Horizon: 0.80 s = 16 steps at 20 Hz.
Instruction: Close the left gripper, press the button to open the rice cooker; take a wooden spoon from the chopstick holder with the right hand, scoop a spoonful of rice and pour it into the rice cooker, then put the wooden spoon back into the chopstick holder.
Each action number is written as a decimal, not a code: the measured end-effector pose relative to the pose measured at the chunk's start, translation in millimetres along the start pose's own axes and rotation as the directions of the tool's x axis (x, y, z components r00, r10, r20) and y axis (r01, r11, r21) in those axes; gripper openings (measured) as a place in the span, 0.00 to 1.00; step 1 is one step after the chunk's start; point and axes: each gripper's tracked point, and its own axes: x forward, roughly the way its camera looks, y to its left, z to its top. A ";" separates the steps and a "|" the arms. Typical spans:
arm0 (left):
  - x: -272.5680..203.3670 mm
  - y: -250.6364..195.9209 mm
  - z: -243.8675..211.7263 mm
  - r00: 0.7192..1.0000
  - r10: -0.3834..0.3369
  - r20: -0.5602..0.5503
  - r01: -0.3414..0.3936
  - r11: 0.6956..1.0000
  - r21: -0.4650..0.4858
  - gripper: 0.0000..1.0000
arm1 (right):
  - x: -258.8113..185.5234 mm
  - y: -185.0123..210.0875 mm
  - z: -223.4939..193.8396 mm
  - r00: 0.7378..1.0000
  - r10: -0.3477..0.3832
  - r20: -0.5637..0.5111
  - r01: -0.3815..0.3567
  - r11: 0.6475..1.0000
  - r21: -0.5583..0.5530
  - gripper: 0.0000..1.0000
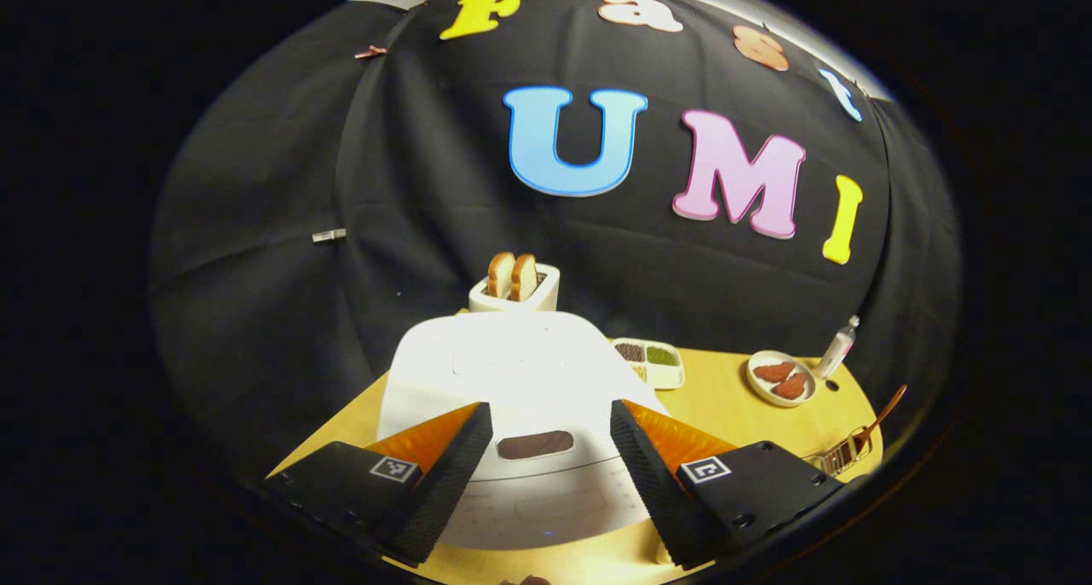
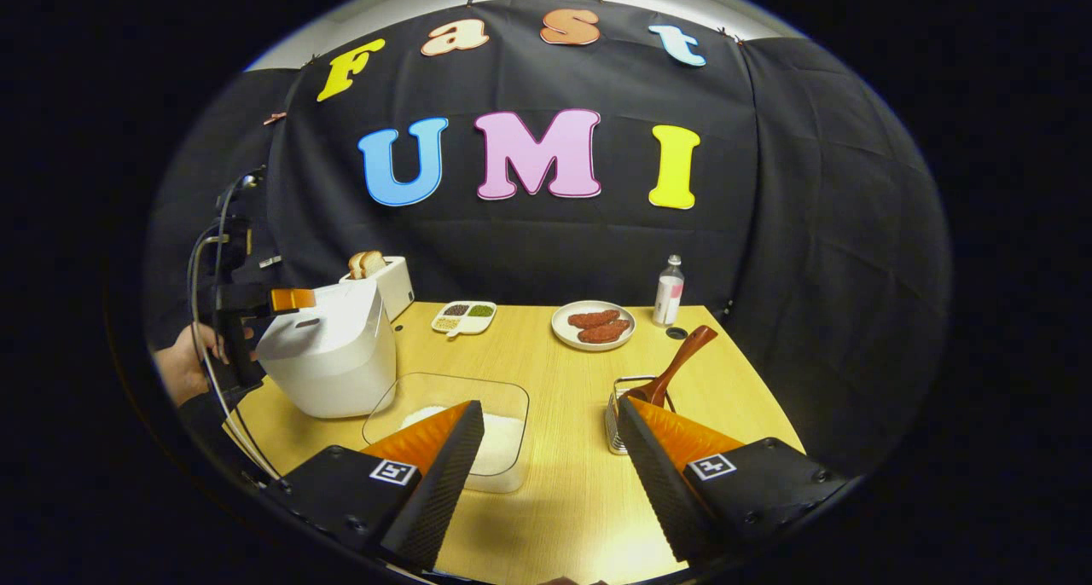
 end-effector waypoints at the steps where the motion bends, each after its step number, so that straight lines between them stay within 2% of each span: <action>1: -17.9 -2.2 9.2 0.999 -0.010 0.037 0.010 1.000 0.004 0.96 | -0.8 2.2 7.8 1.000 -0.004 0.016 0.004 1.000 -0.002 0.99; 4: -72.7 -16.5 28.5 0.988 -0.097 0.120 0.096 0.995 0.012 0.95 | -10.6 9.7 30.3 0.997 -0.032 0.067 0.034 0.999 -0.031 0.99; 6: -103.4 -17.9 32.0 0.982 -0.128 0.141 0.128 0.992 0.006 0.95 | -20.9 14.9 43.5 0.994 -0.049 0.099 0.052 0.998 -0.026 0.99; 10: -142.2 -23.7 25.7 0.980 -0.154 0.125 0.150 0.988 0.044 0.95 | -45.6 24.2 64.7 0.987 -0.050 0.150 0.052 0.999 -0.009 0.99; 16: -186.3 -47.9 21.6 0.975 -0.171 0.139 0.164 0.985 0.055 0.95 | -72.4 0.5 80.7 0.975 -0.044 0.218 0.043 0.999 0.010 1.00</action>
